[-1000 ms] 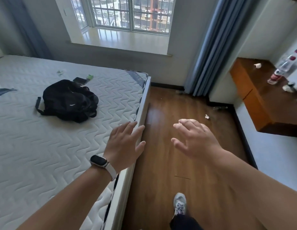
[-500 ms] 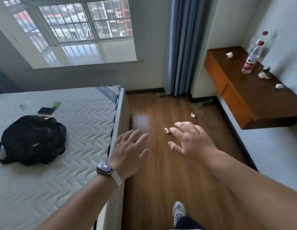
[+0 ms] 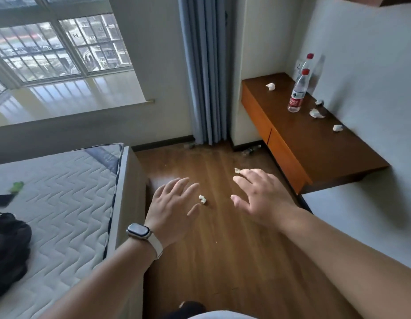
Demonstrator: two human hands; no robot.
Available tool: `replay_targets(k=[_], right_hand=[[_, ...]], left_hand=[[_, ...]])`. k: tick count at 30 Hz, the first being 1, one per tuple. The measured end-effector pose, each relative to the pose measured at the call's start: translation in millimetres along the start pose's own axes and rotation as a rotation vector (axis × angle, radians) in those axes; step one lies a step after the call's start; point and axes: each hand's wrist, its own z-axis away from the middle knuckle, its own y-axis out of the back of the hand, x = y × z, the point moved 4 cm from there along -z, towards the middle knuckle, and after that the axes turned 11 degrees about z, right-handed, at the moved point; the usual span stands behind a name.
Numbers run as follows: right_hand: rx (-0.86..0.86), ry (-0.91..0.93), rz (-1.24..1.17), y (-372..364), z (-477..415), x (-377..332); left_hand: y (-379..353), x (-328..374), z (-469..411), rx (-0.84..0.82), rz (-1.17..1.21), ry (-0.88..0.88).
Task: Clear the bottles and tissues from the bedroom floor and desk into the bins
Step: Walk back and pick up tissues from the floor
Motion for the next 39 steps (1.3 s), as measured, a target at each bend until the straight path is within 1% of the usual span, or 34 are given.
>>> replay_targets(k=[7, 13, 19, 23, 27, 33, 39], right_hand=[[-0.109, -0.075, 0.008, -25, -26, 39], [-0.185, -0.11, 0.043, -54, -96, 62], [-0.312, -0.119, 0.059, -90, -197, 74], [-0.391, -0.086, 0.078, -110, -271, 72], [-0.41, -0.056, 0.091, -124, -325, 64], [-0.488, -0.047, 0.109, -149, -364, 69], [-0.517, -0.012, 0.124, -176, -392, 79]], left_hand=[[-30, -2, -70, -0.05, 0.05, -0.071], [-57, -51, -148, -0.054, 0.089, -0.078], [-87, -129, -227, -0.066, 0.141, -0.017], [-107, -183, -269, -0.093, 0.185, 0.035], [-125, -229, -301, -0.089, 0.21, 0.101], [-157, -266, -334, -0.118, 0.245, 0.135], [-185, -277, -348, -0.113, 0.263, 0.183]])
